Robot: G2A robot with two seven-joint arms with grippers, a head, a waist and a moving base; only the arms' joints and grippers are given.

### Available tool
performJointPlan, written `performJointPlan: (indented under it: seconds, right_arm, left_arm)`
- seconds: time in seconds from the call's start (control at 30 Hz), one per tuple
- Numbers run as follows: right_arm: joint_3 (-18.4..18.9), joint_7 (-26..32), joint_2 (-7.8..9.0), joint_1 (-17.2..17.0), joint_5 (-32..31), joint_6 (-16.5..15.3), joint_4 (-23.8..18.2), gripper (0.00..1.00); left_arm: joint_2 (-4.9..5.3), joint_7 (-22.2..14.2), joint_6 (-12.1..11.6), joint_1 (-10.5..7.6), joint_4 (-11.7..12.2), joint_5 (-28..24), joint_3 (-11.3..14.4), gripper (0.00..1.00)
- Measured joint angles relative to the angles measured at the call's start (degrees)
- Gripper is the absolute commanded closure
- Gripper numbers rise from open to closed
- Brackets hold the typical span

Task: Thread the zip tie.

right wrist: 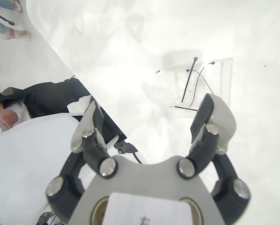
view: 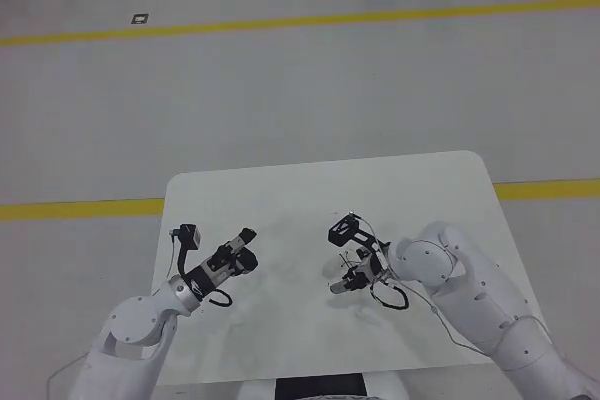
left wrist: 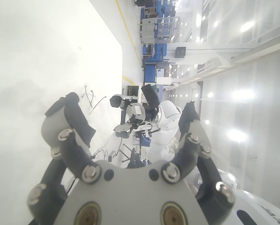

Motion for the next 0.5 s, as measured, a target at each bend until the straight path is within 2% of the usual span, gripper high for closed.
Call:
performJointPlan:
  seconds: [0.13,0.27,0.5]
  right_arm:
    - [0.0,0.0,0.0,0.0,0.0,0.0,0.0,0.0]
    - [0.0,0.0,0.0,0.0,0.0,0.0,0.0,0.0]
    - [0.0,0.0,0.0,0.0,0.0,0.0,0.0,0.0]
  left_arm:
    - [0.0,-0.03,0.0,0.0,-0.01,0.03,0.04,0.0]
    - [0.07,-1.86,-0.4,-0.3,0.24,1.27,2.1,0.0]
    - [0.37,-3.52,-1.46,-0.57,1.57,2.48,3.56,0.0]
